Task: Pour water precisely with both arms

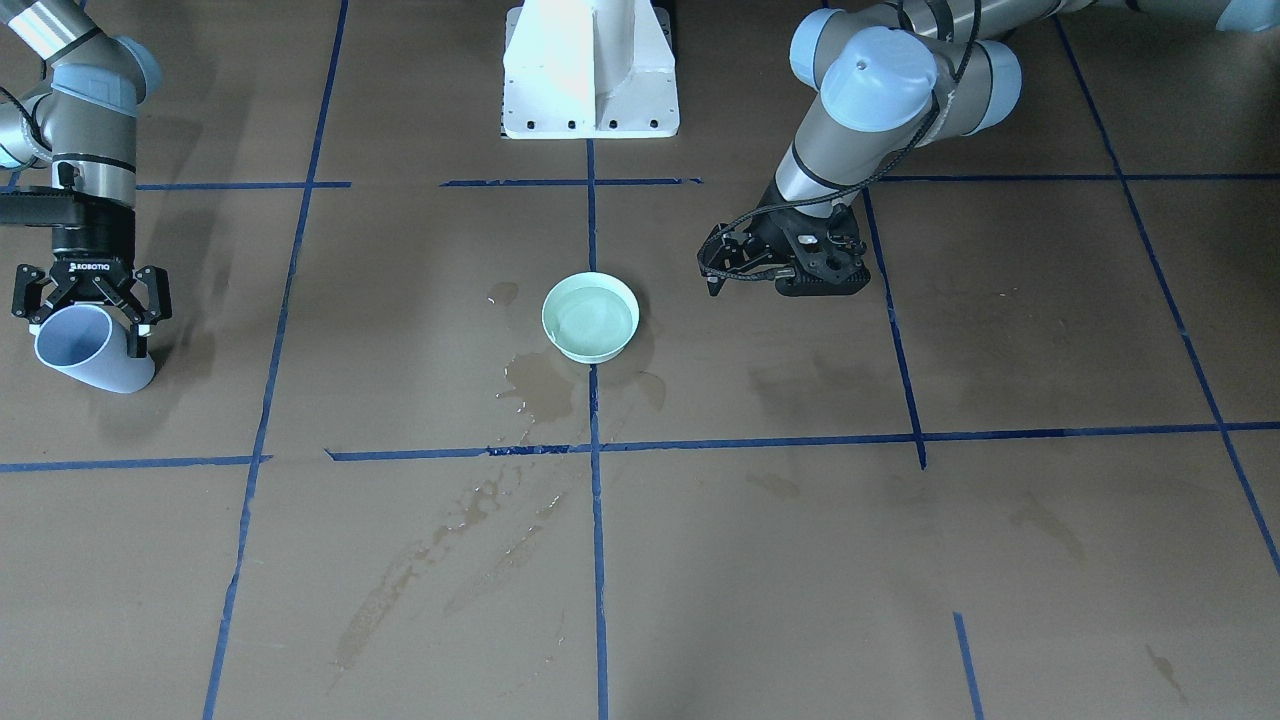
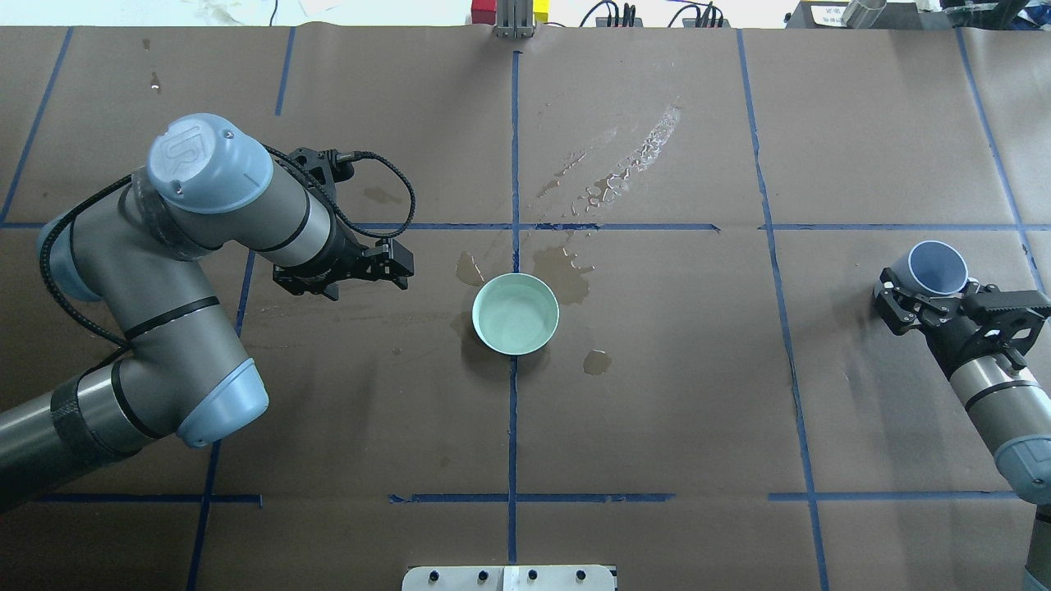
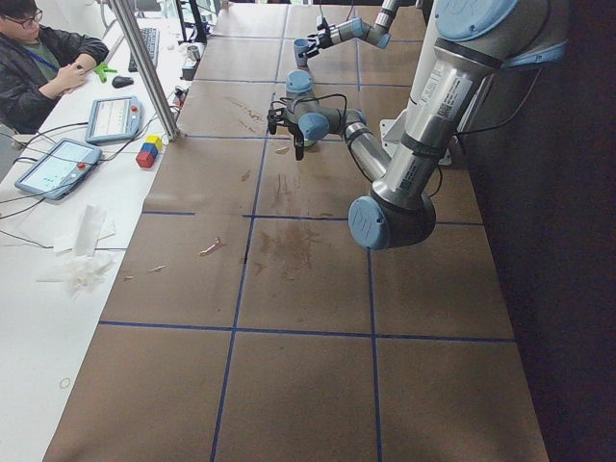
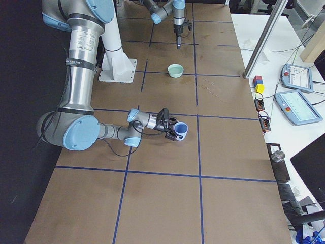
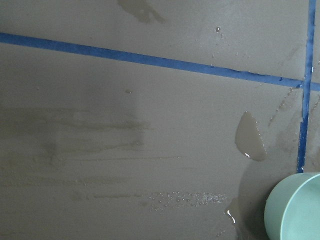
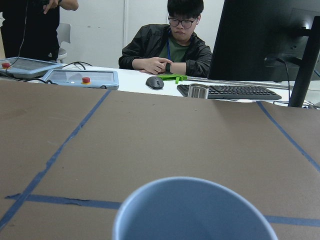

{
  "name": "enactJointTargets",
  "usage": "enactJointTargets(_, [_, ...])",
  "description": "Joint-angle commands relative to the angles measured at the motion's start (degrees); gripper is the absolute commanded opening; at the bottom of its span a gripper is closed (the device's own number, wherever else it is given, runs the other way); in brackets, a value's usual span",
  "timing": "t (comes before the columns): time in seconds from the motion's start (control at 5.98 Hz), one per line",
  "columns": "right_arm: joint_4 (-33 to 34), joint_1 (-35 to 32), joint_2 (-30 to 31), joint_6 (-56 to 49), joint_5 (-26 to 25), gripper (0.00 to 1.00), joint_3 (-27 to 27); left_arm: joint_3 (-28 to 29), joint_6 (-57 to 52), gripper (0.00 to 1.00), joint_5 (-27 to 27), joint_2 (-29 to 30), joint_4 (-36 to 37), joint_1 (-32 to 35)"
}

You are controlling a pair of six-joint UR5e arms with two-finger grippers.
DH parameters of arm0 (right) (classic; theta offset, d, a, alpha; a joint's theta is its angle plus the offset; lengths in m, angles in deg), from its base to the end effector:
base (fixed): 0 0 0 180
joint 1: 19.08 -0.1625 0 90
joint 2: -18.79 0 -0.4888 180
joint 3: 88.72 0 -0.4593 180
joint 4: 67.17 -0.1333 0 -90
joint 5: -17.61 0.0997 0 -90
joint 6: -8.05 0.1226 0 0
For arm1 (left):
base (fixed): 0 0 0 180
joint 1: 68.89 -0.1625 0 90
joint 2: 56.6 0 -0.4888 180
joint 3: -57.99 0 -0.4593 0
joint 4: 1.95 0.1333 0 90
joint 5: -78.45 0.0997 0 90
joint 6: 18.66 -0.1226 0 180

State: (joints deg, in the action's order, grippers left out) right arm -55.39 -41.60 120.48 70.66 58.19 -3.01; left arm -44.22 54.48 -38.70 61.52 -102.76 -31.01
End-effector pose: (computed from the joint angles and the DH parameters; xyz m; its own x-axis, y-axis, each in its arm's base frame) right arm -0.3378 -0.3851 0.7165 0.7823 0.0004 0.6230 -0.5745 0.3871 0.7212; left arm 0.5271 -0.5081 0.2872 0.5511 -0.1017 -0.8282 0.1108 0.9927 -0.0482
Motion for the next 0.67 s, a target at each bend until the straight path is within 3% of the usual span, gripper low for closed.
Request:
enactJointTargets(0.0, [-0.09, 0.37, -0.17, 0.23, -1.46, 1.00, 0.16, -0.01, -0.02, 1.00, -0.01, 0.00, 0.00, 0.00])
enactJointTargets(0.5, [-3.77, 4.66, 1.58, 1.71, -4.00, 1.00, -0.02, -0.01, -0.02, 1.00, 0.08, 0.00, 0.00, 0.00])
